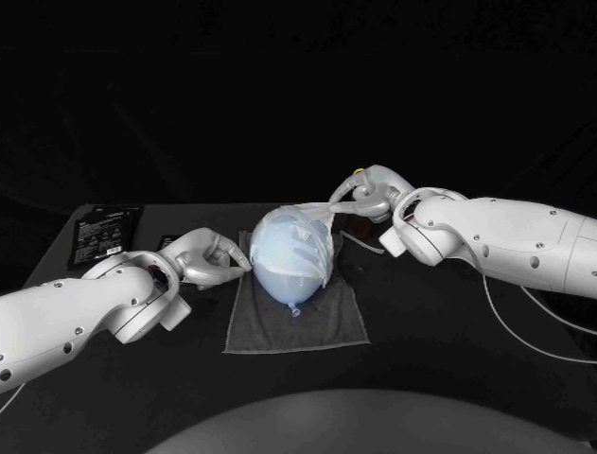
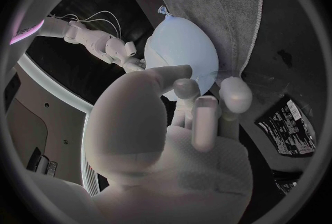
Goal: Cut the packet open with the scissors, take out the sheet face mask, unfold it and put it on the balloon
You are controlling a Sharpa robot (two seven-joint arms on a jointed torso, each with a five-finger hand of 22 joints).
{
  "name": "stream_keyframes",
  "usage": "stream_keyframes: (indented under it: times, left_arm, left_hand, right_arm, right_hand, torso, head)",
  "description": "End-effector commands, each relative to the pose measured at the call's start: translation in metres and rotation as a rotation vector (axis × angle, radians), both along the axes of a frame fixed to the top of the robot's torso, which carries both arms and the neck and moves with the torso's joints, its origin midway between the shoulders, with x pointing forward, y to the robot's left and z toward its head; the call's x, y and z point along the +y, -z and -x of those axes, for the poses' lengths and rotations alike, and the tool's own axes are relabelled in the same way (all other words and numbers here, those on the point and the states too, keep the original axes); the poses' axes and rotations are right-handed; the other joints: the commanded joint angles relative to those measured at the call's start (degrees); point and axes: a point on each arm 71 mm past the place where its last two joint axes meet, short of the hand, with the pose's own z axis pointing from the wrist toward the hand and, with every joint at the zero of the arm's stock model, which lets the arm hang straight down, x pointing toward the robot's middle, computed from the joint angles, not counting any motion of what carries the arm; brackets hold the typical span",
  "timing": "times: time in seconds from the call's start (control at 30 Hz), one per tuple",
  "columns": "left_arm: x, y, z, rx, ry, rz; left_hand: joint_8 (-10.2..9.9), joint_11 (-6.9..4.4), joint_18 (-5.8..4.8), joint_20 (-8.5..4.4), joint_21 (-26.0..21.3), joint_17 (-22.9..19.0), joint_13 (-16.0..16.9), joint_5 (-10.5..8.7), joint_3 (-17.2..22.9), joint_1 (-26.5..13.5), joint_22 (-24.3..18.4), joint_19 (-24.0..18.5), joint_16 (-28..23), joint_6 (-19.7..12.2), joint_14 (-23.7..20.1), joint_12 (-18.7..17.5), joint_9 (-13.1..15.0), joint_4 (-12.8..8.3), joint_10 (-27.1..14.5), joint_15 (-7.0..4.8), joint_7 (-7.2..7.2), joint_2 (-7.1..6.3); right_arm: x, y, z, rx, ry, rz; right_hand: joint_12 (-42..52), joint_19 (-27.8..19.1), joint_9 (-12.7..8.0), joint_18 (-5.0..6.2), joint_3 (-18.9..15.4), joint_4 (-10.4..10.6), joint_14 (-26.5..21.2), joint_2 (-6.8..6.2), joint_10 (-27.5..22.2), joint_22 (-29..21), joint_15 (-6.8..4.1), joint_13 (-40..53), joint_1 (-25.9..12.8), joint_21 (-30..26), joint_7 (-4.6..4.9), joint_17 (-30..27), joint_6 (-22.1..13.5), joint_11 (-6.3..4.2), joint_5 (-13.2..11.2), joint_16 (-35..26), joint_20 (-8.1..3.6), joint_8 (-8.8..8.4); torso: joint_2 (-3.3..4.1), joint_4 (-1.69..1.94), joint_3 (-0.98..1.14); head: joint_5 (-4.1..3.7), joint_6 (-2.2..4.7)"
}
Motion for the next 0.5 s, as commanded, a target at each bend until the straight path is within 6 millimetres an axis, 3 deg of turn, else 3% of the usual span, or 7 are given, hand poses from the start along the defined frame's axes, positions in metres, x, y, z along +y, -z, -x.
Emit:
stream_keyframes:
  times: [0.03,0.07,0.17,0.23,0.5]
  left_arm:
    - [-0.0034,0.0001,0.0009,0.022,-0.003,0.034]
    - [-0.0035,0.0002,0.0004,0.028,-0.015,0.046]
    - [-0.0027,0.0004,-0.0006,0.038,-0.044,0.069]
    - [-0.0019,0.0007,-0.0013,0.047,-0.066,0.084]
    - [-0.0006,0.0036,-0.0022,0.093,-0.117,0.093]
  left_hand:
    - [-2.9,1.34,-0.30,0.56,-1.3,6.3,-5.1,-1.91,-4.6,-6.2,-1.7,-1.4,-0.8,-2.9,3.8,-4.3,10.9,4.8,-2.8,1.36,1.06,-0.44]
    - [-4.3,1.92,-0.01,1.16,-2.2,5.6,-7.1,-2.44,-9.9,-9.2,-2.8,-2.1,-1.1,-3.5,3.6,-6.2,10.3,7.4,-4.6,1.79,1.65,-1.08]
    - [-6.2,2.35,0.14,1.71,-2.8,5.1,-7.8,-4.51,-15.1,-10.9,-3.6,-2.4,-1.3,-4.2,3.4,-6.8,9.4,10.9,-5.8,2.21,2.00,-1.27]
    - [-7.1,2.50,0.32,1.86,-3.5,4.3,-8.4,-4.50,-17.7,-11.1,-4.5,-2.9,-1.7,-4.5,3.1,-7.3,9.0,12.5,-6.6,2.35,2.13,-1.67]
    - [-7.9,2.49,0.47,1.99,-4.2,2.7,-6.5,-4.62,-24.1,-13.1,-5.4,-3.1,-2.3,-3.6,2.6,-5.4,8.5,13.2,-6.4,2.36,1.97,-0.70]
  right_arm:
    - [0.0030,-0.0010,0.0003,-0.007,-0.012,0.003]
    - [0.0042,-0.0009,0.0007,-0.005,-0.017,0.001]
    - [0.0060,-0.0009,0.0014,-0.002,-0.024,0.001]
    - [0.0067,-0.0010,0.0017,-0.001,-0.028,0.001]
    - [0.0075,-0.0012,0.0025,-0.001,-0.031,0.001]
  right_hand:
    - [0.2,5.2,0.3,-1.16,2.5,-0.7,7.0,-0.68,6.0,14.4,-1.23,15.0,-1.9,0.1,0.00,15.1,-0.6,-0.27,-0.1,0.4,-0.24,0.90]
    - [0.2,5.2,0.3,-1.16,2.5,-0.7,7.0,-0.68,6.0,14.4,-1.23,15.0,-1.9,0.1,0.00,15.1,-0.6,-0.27,-0.1,0.4,-0.24,0.90]
    - [0.2,5.2,0.3,-1.16,2.5,-0.7,7.0,-0.68,6.0,14.4,-1.23,15.0,-1.9,0.1,0.00,15.1,-0.6,-0.27,-0.1,0.4,-0.24,0.90]
    - [0.2,5.2,0.3,-1.16,2.5,-0.7,7.0,-0.68,6.0,14.4,-1.23,15.0,-1.9,0.1,0.00,15.1,-0.6,-0.27,-0.1,0.4,-0.24,0.90]
    - [0.2,5.2,0.3,-1.16,2.5,-0.7,7.0,-0.68,6.0,14.4,-1.23,15.0,-1.9,0.1,0.00,15.1,-0.6,-0.27,-0.1,0.4,-0.24,0.90]
  torso:
    - [0.01,-0.05,-0.02]
    - [0.00,-0.03,-0.01]
    - [-0.01,-0.01,0.01]
    - [0.01,-0.01,0.01]
    - [0.03,-0.02,0.01]
  head:
    - [0.10,0.00]
    - [0.12,0.00]
    - [0.10,0.00]
    - [0.09,0.00]
    - [0.14,0.00]
